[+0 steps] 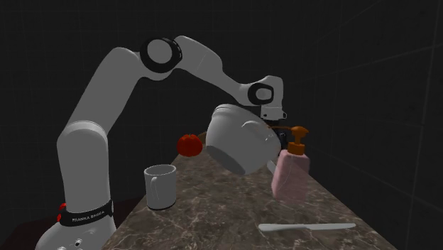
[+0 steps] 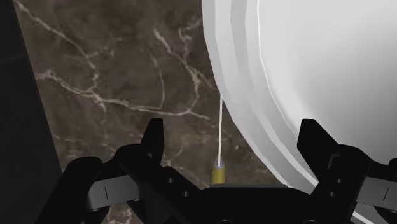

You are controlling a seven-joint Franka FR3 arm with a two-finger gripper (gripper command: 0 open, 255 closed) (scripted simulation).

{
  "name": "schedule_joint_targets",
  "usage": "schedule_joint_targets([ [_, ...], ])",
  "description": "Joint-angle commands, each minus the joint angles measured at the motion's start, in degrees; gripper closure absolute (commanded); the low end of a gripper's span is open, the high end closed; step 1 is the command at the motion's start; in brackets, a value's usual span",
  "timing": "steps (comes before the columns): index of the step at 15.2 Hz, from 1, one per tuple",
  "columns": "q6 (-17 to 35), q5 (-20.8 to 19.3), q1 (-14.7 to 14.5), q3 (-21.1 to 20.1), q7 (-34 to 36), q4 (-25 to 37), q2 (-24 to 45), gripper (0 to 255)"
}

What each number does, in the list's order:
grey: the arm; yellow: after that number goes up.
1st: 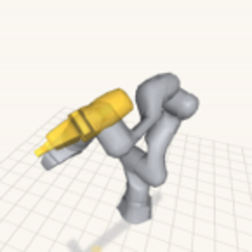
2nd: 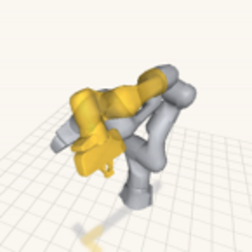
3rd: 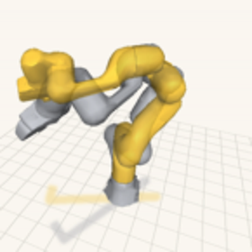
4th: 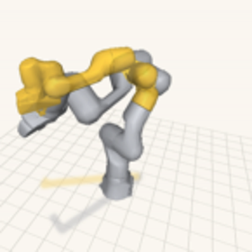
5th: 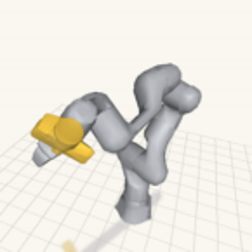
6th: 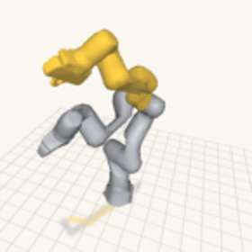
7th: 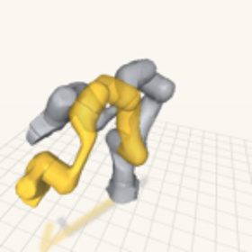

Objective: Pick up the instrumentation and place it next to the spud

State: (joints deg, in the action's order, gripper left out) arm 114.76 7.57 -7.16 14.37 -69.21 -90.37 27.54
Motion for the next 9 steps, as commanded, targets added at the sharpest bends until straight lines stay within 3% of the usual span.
schedule_joint_targets([
  [1, 1.04, 0.23, 0.07, -0.21, -0.35, -0.10, 0.97, 0],
  [9, 3.96, 0.64, 0.11, -0.42, -0.62, -1.79, 2.24, 0],
])
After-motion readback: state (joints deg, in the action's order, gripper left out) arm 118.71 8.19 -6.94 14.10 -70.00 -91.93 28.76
